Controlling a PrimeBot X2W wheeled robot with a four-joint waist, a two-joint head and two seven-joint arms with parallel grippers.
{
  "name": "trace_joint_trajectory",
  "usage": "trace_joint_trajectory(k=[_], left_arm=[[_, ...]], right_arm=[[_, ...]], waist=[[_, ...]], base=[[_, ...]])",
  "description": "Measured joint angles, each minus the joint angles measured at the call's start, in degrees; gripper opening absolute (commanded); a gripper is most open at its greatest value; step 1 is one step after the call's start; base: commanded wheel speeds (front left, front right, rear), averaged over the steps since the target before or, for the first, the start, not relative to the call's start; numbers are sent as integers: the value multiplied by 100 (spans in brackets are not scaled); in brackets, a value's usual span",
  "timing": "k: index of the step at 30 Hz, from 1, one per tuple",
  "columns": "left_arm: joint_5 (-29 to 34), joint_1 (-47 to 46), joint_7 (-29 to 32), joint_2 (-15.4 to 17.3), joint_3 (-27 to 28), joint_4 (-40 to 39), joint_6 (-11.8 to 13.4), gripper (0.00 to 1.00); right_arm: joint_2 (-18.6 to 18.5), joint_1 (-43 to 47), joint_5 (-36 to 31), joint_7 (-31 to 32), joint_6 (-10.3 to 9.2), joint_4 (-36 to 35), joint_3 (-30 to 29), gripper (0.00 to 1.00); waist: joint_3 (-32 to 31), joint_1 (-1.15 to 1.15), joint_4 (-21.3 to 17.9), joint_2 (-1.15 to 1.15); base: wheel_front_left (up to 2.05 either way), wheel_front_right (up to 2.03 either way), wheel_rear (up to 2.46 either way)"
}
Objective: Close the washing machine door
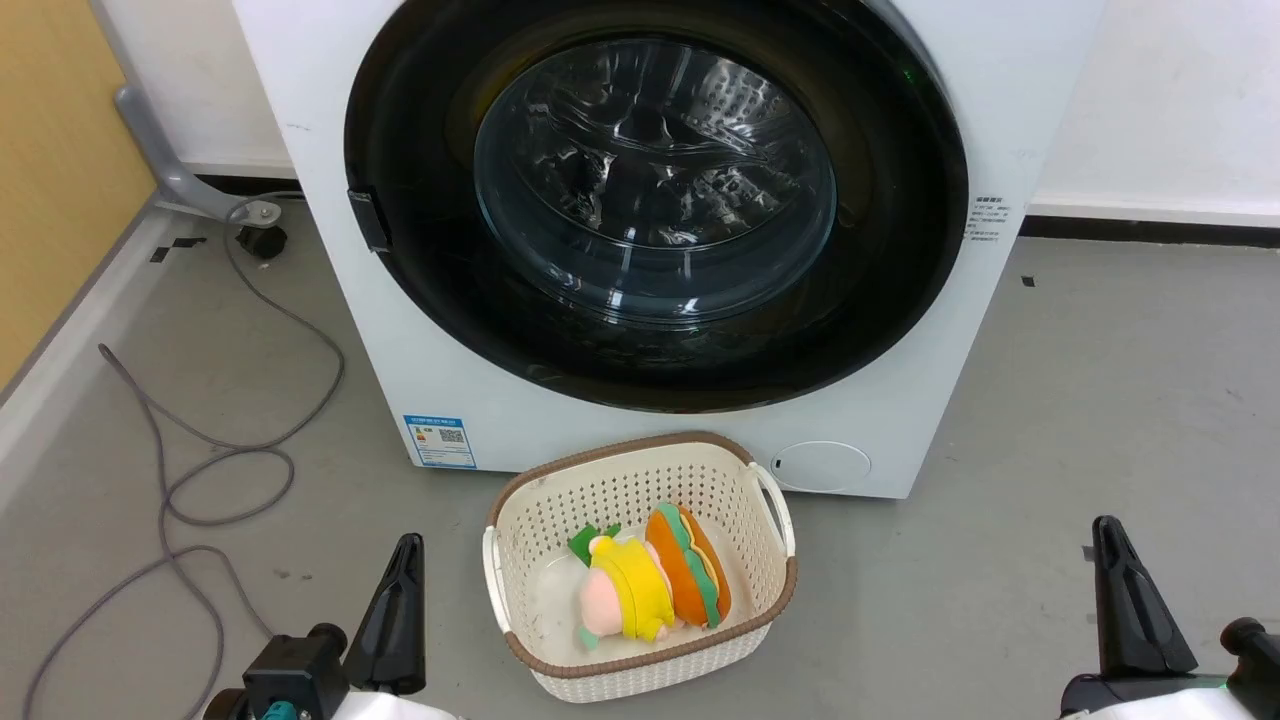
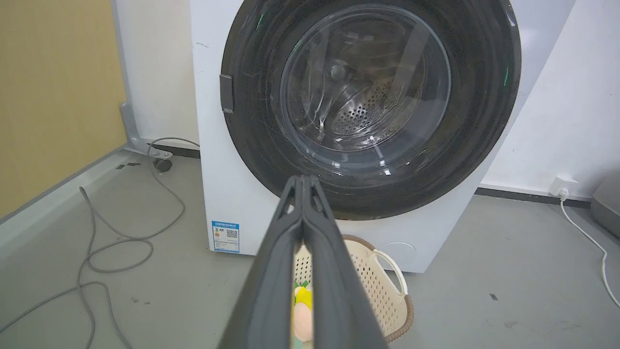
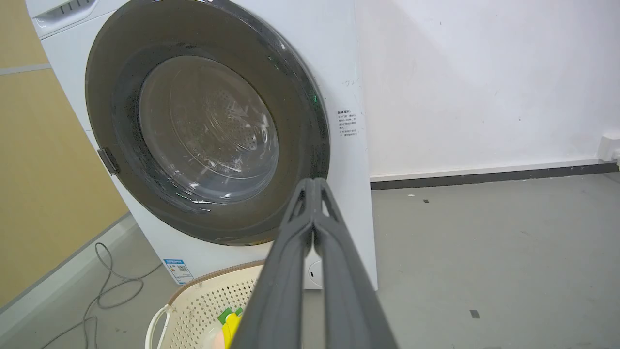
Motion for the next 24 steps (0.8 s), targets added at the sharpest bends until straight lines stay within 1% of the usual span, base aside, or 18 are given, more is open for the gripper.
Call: trace_joint_trajectory(k=[24], left_arm=[[164,-5,270,0,42,-102,31,0]], right_arm=[[1,-20,-252,274,0,-21,86,0]], waist=[[15,0,-61,0]], base=[[0,0,0]])
